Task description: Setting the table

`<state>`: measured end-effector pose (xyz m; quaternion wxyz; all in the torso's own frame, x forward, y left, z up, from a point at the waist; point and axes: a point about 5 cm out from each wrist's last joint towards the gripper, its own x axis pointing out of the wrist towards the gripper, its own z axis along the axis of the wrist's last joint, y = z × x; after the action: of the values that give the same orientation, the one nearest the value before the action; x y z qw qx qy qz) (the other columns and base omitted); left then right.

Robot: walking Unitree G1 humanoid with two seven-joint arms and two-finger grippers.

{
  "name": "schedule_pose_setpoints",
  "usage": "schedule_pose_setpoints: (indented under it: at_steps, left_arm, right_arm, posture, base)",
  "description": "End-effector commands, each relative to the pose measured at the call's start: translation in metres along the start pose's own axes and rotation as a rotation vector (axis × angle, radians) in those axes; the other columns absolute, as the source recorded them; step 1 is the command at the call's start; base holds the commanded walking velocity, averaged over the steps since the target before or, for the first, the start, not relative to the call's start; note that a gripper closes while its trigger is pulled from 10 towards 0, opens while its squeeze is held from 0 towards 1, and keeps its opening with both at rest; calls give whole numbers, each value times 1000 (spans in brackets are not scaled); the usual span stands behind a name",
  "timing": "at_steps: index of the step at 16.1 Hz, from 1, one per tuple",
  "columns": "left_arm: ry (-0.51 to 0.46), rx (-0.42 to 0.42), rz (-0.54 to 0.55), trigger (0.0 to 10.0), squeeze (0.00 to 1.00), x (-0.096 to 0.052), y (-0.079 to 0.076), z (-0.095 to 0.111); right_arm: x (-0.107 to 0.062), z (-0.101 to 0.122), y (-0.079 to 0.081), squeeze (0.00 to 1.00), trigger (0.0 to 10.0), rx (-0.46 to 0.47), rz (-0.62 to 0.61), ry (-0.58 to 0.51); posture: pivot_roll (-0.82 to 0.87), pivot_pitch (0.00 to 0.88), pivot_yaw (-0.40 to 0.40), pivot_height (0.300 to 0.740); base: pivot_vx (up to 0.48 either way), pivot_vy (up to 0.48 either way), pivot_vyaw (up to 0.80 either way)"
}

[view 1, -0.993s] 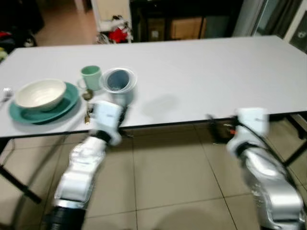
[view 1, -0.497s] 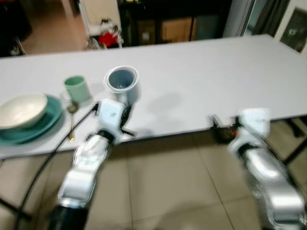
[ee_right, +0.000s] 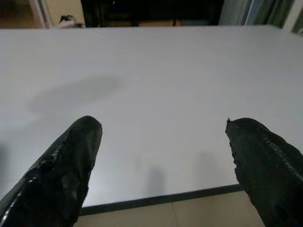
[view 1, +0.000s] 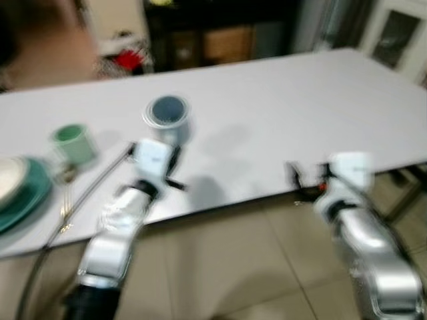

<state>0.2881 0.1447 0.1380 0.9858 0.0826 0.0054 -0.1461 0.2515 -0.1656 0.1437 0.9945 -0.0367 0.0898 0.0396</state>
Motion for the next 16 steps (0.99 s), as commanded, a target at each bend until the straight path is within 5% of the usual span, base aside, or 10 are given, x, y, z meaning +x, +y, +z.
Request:
schedule_pose_setpoints:
  at_steps: [1,12,16]
  left_arm:
    - [-25,5,-32,10000,0,3,-8,7]
    - [78,72,-17,10000,0,8,5,-7]
    - [233,96,91,10000,0,2,18,-30]
  right_arm:
    - [-2,1,-9,0,10000,-17,-33,4]
    - [-3,-2,7,0,10000,-61,152,34]
    - [-4,-7,12,0,10000,-99,261,67]
  posture:
    - [26,0,57,740]
    - [24,0,65,740]
    - [28,0,62,740]
  base:
    - [334,0,-800]
    - [329,0,0]
    - [308,0,0]
